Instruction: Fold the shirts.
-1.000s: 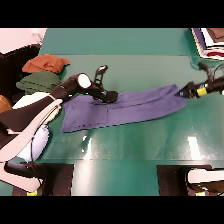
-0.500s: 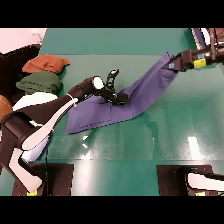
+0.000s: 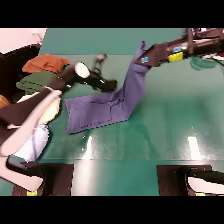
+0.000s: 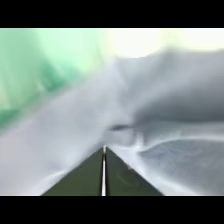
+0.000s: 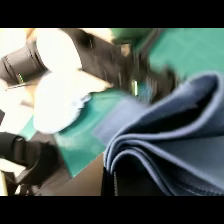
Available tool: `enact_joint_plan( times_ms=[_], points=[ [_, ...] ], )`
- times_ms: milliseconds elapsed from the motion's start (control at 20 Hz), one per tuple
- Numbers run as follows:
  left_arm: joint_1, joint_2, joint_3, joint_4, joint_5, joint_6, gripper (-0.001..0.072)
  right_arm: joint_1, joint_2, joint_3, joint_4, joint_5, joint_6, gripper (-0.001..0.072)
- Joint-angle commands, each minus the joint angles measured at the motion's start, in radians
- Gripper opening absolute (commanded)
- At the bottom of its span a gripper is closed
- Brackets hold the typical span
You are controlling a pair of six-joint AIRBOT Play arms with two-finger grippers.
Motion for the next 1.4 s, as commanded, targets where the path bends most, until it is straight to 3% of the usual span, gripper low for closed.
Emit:
enact_joint_plan(
  times_ms=[0, 150, 200, 250, 300, 350, 450, 650, 850, 1050, 1100, 1350],
  points=[
    [0.185, 0.208, 0.001, 0.150, -0.082, -0.003, 0.0024, 0.184, -0.068, 0.003, 0.016, -0.109, -0.023, 0.0014],
    [0.339, 0.368, 0.001, 0.219, -0.119, -0.003, 0.0024, 0.377, -0.193, 0.004, 0.013, -0.248, -0.093, 0.0026],
    [0.378, 0.404, 0.001, 0.230, -0.127, -0.003, 0.0024, 0.425, -0.231, 0.004, 0.013, -0.286, -0.115, 0.0149],
    [0.414, 0.435, 0.001, 0.232, -0.141, -0.003, 0.0024, 0.463, -0.265, 0.004, 0.011, -0.316, -0.142, 0.0386],
    [0.442, 0.456, 0.001, 0.232, -0.154, -0.002, 0.0024, 0.488, -0.289, 0.004, 0.012, -0.328, -0.159, 0.0566],
    [0.465, 0.473, 0.001, 0.232, -0.169, 0.002, 0.0024, 0.497, -0.306, 0.004, 0.006, -0.322, -0.159, 0.0608],
    [0.486, 0.484, 0.000, 0.232, -0.197, 0.005, 0.0025, 0.472, -0.309, 0.003, -0.031, -0.262, -0.146, 0.0564],
    [0.486, 0.484, 0.000, 0.232, -0.259, 0.031, 0.0024, 0.304, -0.261, -0.029, -0.227, -0.085, -0.037, 0.0554],
    [0.483, 0.484, 0.000, 0.227, -0.286, 0.042, 0.0024, 0.064, -0.135, -0.298, -0.294, -0.137, 0.035, 0.0555],
    [0.483, 0.484, 0.000, 0.211, -0.277, 0.042, 0.0024, -0.108, -0.124, -0.513, -0.211, -0.238, 0.021, 0.0611],
    [0.483, 0.484, 0.000, 0.211, -0.275, 0.043, 0.0024, -0.115, -0.151, -0.527, -0.153, -0.230, -0.025, 0.0611],
    [0.483, 0.483, 0.000, 0.211, -0.275, 0.056, 0.0024, -0.007, -0.350, -0.419, -0.008, -0.207, -0.074, 0.0599]
  ],
)
